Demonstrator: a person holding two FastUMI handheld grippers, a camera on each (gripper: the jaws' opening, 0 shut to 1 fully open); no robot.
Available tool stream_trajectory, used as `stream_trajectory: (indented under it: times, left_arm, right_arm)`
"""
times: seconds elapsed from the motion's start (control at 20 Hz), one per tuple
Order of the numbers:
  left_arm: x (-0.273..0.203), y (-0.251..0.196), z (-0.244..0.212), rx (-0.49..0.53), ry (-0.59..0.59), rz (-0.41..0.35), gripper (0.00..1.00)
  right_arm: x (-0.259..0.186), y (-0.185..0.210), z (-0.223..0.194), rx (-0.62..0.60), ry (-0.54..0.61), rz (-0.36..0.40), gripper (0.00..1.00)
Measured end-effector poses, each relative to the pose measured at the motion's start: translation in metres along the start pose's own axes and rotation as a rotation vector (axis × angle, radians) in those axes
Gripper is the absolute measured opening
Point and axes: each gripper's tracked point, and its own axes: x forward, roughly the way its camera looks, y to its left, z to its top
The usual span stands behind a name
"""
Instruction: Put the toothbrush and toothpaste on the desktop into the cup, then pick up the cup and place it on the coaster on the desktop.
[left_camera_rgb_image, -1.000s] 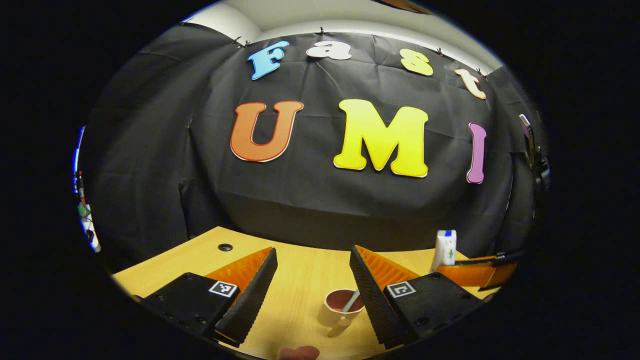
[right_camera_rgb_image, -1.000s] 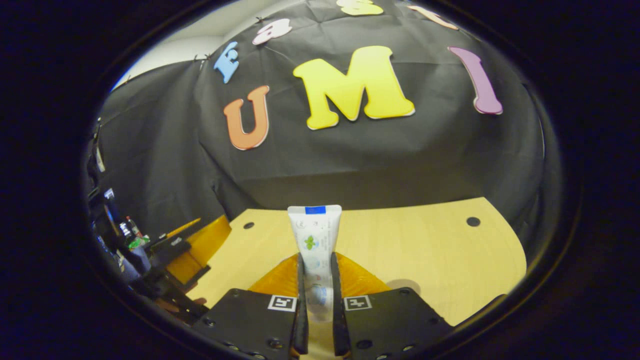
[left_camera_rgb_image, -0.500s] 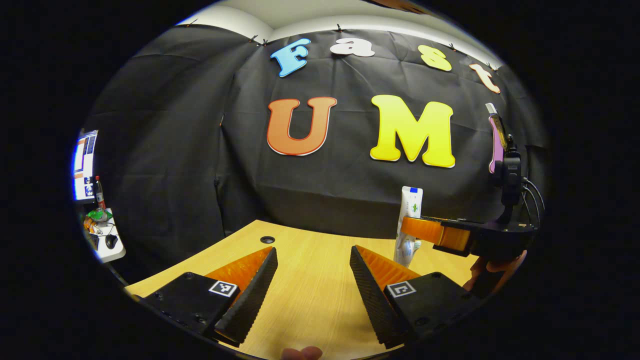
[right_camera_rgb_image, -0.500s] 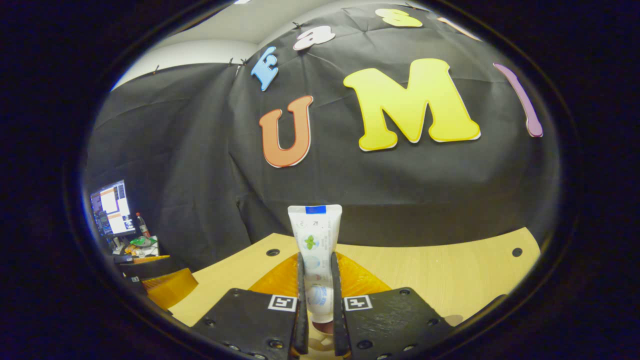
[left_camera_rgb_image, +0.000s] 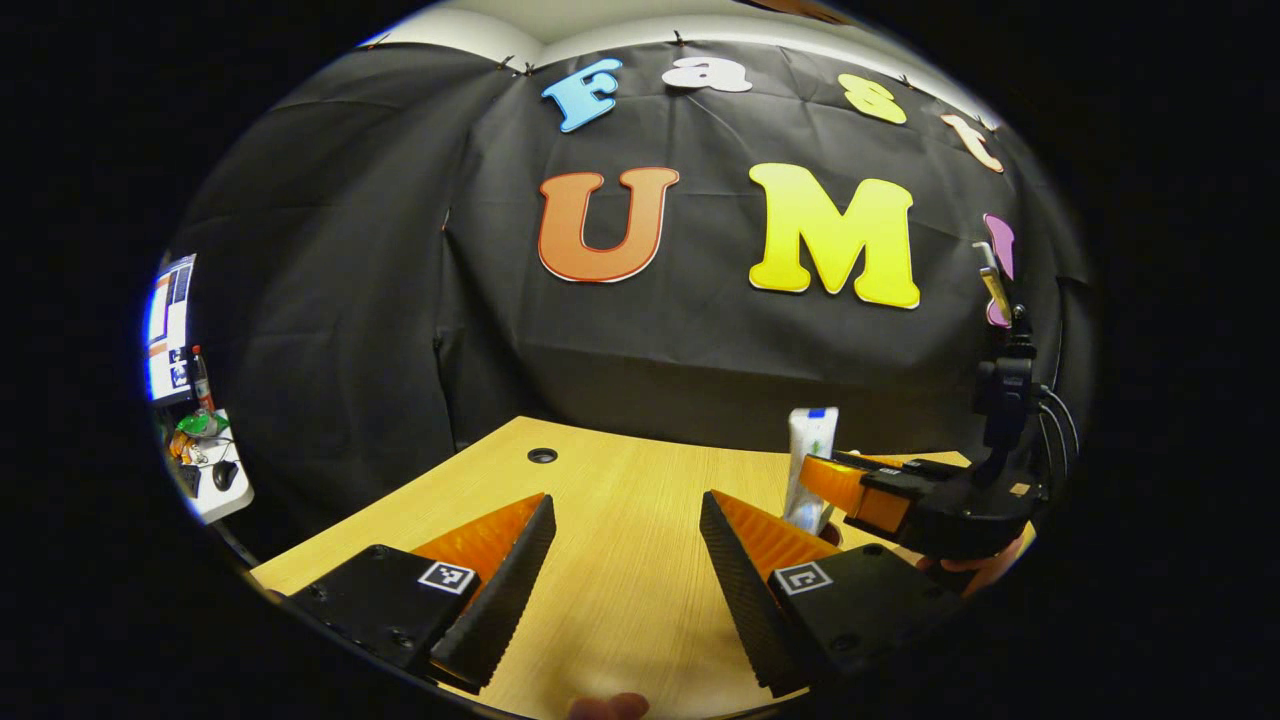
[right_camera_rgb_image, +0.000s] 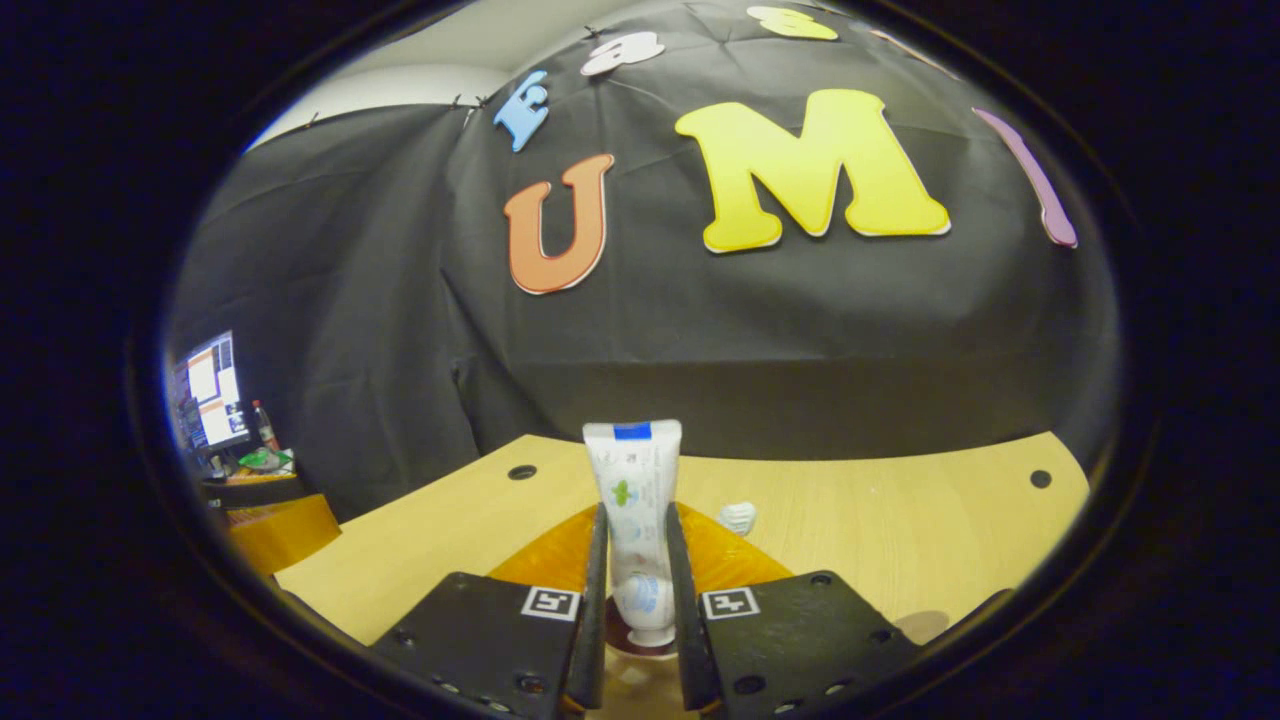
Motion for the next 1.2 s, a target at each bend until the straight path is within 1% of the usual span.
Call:
stream_trajectory:
  times: [0.05,0.15,0.25,0.35,0.45,0.5,0.55,0.6,0.65,0.75,0.8,1.0,1.05,1.15,1.2]
  left_arm:
    - [0.0,-0.002,0.0,0.004,0.0,-0.005,0.92]
    - [0.002,-0.009,0.002,0.009,0.001,-0.016,0.92]
    - [0.003,-0.019,0.003,0.01,0.006,-0.029,0.93]
    - [0.004,-0.028,0.003,0.009,0.011,-0.048,0.92]
    - [0.005,-0.041,0.007,0.008,0.009,-0.075,0.93]
    - [0.006,-0.048,0.009,0.008,0.011,-0.093,1.0]
    - [0.008,-0.057,0.009,0.009,0.02,-0.111,0.92]
    - [0.01,-0.068,0.011,0.008,0.029,-0.136,0.92]
    - [0.012,-0.077,0.01,0.003,0.043,-0.159,0.93]
    - [0.015,-0.098,0.007,-0.019,0.089,-0.206,0.93]
    - [0.016,-0.108,0.005,-0.031,0.109,-0.225,0.93]
    - [0.02,-0.148,-0.009,-0.05,0.245,-0.32,0.93]
    - [0.018,-0.153,-0.016,-0.048,0.287,-0.333,0.93]
    - [0.017,-0.157,-0.033,-0.032,0.39,-0.328,0.93]
    - [0.016,-0.157,-0.044,-0.021,0.453,-0.314,0.93]
  right_arm:
    - [-0.002,0.0,0.002,-0.004,-0.015,0.001,0.29]
    - [-0.007,0.001,0.007,-0.02,-0.023,0.0,0.37]
    - [-0.014,-0.003,0.015,-0.011,-0.028,-0.007,0.47]
    - [-0.025,-0.006,0.021,-0.005,-0.032,-0.018,0.51]
    - [-0.038,-0.011,0.029,-0.019,-0.037,-0.034,0.51]
    - [-0.045,-0.014,0.033,-0.026,-0.033,-0.04,0.58]
    - [-0.053,-0.018,0.039,-0.036,-0.029,-0.05,0.62]
    - [-0.063,-0.025,0.047,-0.046,-0.033,-0.064,0.63]
    - [-0.074,-0.032,0.055,-0.052,-0.037,-0.077,0.68]
    - [-0.095,-0.05,0.071,-0.065,-0.042,-0.118,0.72]
    - [-0.106,-0.058,0.078,-0.064,-0.046,-0.136,0.76]
    - [-0.145,-0.089,0.098,-0.059,-0.056,-0.202,0.78]
    - [-0.153,-0.094,0.1,-0.052,-0.054,-0.209,0.78]
    - [-0.17,-0.105,0.099,-0.045,-0.04,-0.225,0.78]
    - [-0.179,-0.112,0.096,-0.042,-0.031,-0.239,0.83]
